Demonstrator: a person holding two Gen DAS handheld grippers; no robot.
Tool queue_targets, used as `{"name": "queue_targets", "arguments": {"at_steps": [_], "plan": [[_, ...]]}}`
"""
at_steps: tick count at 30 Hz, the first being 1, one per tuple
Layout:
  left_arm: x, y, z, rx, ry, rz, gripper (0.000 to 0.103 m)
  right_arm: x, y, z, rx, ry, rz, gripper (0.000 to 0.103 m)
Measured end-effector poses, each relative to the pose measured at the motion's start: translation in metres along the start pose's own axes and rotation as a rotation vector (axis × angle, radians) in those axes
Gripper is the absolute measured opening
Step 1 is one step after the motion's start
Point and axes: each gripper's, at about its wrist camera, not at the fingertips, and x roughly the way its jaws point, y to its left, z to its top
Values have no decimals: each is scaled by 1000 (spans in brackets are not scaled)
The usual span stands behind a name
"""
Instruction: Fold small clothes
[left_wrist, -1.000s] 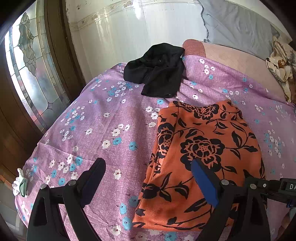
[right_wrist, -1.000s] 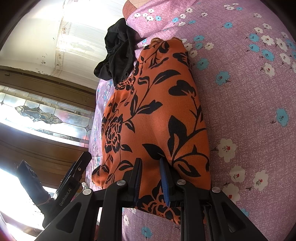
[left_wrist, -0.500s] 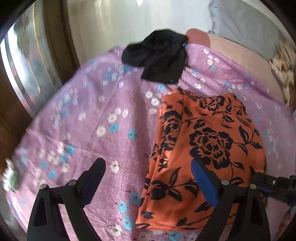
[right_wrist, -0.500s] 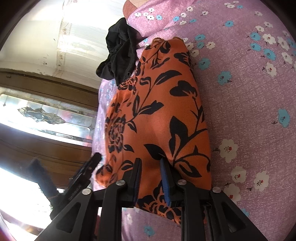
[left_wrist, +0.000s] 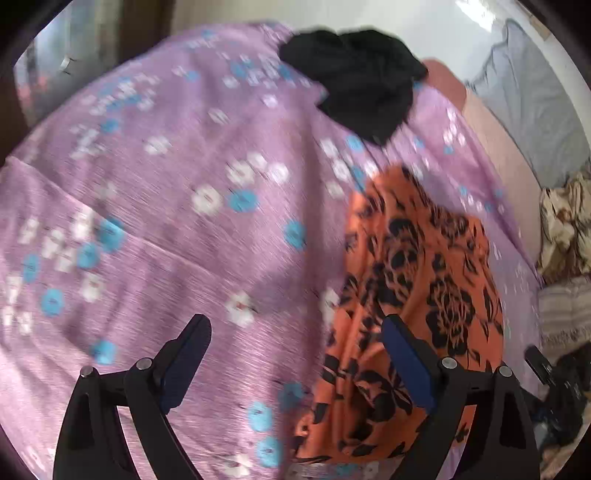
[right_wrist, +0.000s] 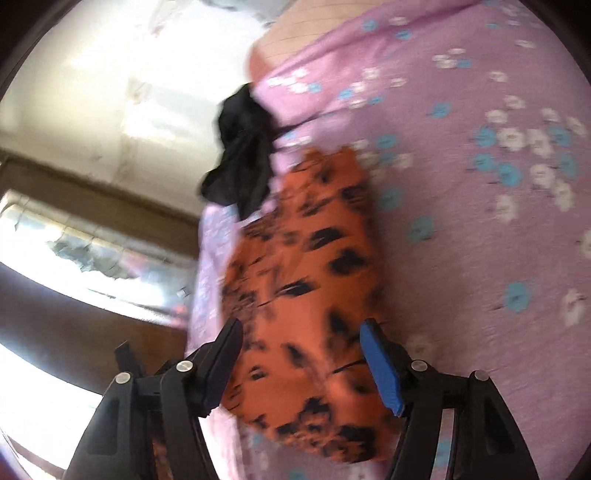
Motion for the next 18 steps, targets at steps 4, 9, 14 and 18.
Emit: {"name": "queue_targets", "arguments": {"at_steps": [4, 9, 14, 18], "plan": [[11, -6, 0, -10, 38, -50, 93, 11, -23, 7, 79, 26, -1, 71], [20, -7, 2, -36, 54, -100, 94, 32, -40, 11, 136, 66, 42, 71], [18, -6, 2, -43, 59, -120, 94, 48, -42, 12, 160, 58, 89, 72], [7, -5, -2, -41, 41, -186, 94, 63, -33, 15, 141, 73, 101, 72]]}}
